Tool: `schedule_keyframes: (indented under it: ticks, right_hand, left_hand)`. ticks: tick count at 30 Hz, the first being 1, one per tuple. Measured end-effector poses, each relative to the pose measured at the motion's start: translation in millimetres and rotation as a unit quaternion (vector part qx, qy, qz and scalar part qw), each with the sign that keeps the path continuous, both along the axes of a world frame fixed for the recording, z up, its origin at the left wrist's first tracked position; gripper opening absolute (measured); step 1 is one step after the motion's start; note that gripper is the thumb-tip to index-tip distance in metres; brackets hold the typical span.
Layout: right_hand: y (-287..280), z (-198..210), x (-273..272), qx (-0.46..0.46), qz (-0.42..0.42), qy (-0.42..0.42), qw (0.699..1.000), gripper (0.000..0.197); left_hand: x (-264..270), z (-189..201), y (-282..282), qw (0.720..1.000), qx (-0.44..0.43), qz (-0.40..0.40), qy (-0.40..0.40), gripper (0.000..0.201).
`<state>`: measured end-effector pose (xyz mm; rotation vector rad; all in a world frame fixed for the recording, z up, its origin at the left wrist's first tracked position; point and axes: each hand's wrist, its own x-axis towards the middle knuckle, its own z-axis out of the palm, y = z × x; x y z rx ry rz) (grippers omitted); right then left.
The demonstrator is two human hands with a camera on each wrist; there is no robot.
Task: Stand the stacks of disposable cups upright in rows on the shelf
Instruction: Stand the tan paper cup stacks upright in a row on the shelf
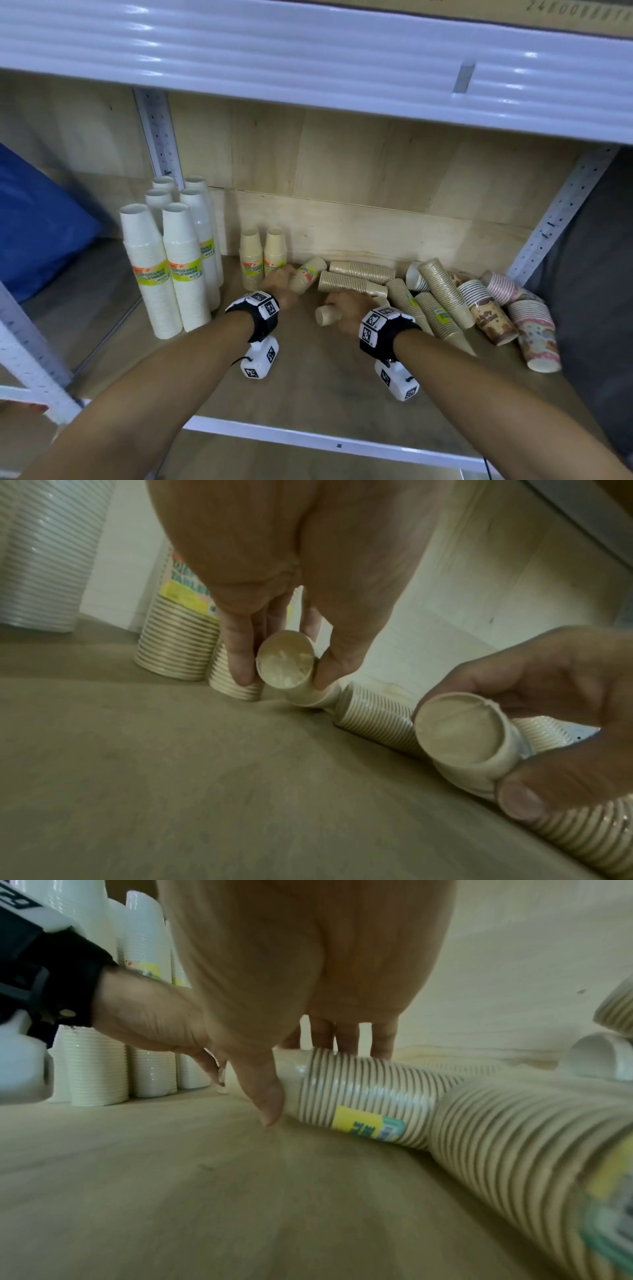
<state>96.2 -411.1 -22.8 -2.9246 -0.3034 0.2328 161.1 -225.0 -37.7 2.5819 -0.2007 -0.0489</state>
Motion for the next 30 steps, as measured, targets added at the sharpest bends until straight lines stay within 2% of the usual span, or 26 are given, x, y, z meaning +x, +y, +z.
schedule_keyframes:
  ticks: [4,9,15,20,30]
  right_hand:
    - [8.6,17.9,0.9,0.021,0.004,-0.037,0.999,0.03]
    - [21.4,37.2,11.1,0.054,-0.016,-0.075,0.996,0.045]
    - [37.5,56.5,21.0,0.132,-0.072,-0.105,0.983,0.034]
    - [54.2,69.0,27.3,0.217,-0.106,-0.099,0.965,0.042]
    - [90.1,72.6,41.8,0.248,-0.094,-0.101,0.959,0.047]
  left_hand:
    - [-3.4,21.4,7.3,1.0,0.014,0.0,-0.015,0.048]
    - [-8.9,50.9,14.4,0.999,-0.02,0.015,-0.03,0.038]
    - [-14.2,87.0,26.2,0.998,-0.044,0.009,-0.04,0.024]
    - [-14.6,102.9,41.6,0.998,-0.025,0.02,-0.046,0.027]
    - [-11.9,115.1,71.7,0.996,0.03,0.045,-0.075,0.034]
